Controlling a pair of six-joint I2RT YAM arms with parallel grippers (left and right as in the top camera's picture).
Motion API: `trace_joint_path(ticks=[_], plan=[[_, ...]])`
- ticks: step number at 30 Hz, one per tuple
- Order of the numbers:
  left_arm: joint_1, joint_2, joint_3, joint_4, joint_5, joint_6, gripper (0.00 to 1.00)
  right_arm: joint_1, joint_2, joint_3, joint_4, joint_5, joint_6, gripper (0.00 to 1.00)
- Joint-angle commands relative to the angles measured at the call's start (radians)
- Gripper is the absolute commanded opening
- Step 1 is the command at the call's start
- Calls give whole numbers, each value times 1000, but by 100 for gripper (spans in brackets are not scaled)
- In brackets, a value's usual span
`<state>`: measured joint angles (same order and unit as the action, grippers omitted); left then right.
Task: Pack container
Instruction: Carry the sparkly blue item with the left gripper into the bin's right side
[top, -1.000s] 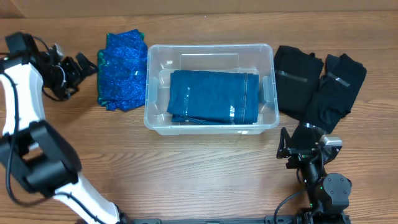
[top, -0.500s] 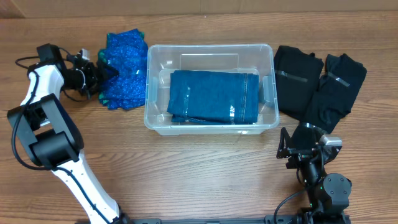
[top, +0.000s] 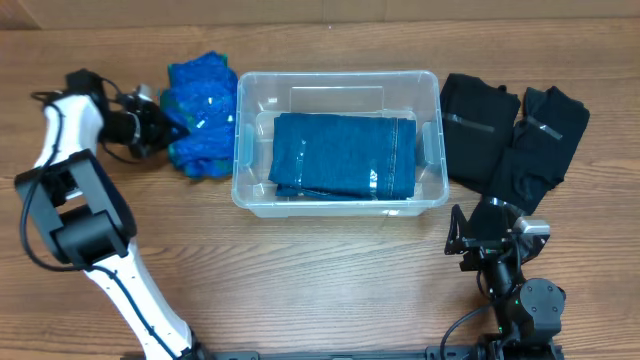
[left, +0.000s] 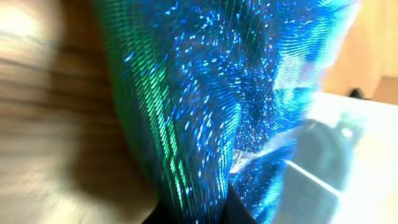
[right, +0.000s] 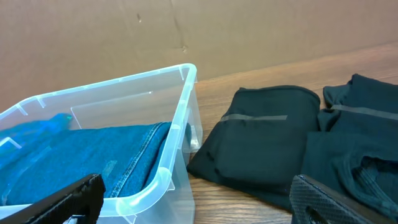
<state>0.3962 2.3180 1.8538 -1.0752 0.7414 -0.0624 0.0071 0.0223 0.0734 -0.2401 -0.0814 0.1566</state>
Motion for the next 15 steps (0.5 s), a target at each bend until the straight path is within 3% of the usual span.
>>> trace_joint_path(ticks=[1, 6, 8, 12, 15], plan=[[53, -136, 212, -169, 132, 103, 4, -3, -6, -1, 5, -2, 5, 100], [-1, -277, 340, -415, 278, 183, 4, -3, -6, -1, 5, -2, 5, 100], [-32, -326, 340, -439, 315, 184, 4, -3, -6, -1, 5, -2, 5, 100], [-152, -442, 340, -414, 430, 164, 4, -3, -6, -1, 5, -2, 5, 100], [-291, -501, 340, -293, 341, 18, 4, -3, -6, -1, 5, -2, 5, 100]])
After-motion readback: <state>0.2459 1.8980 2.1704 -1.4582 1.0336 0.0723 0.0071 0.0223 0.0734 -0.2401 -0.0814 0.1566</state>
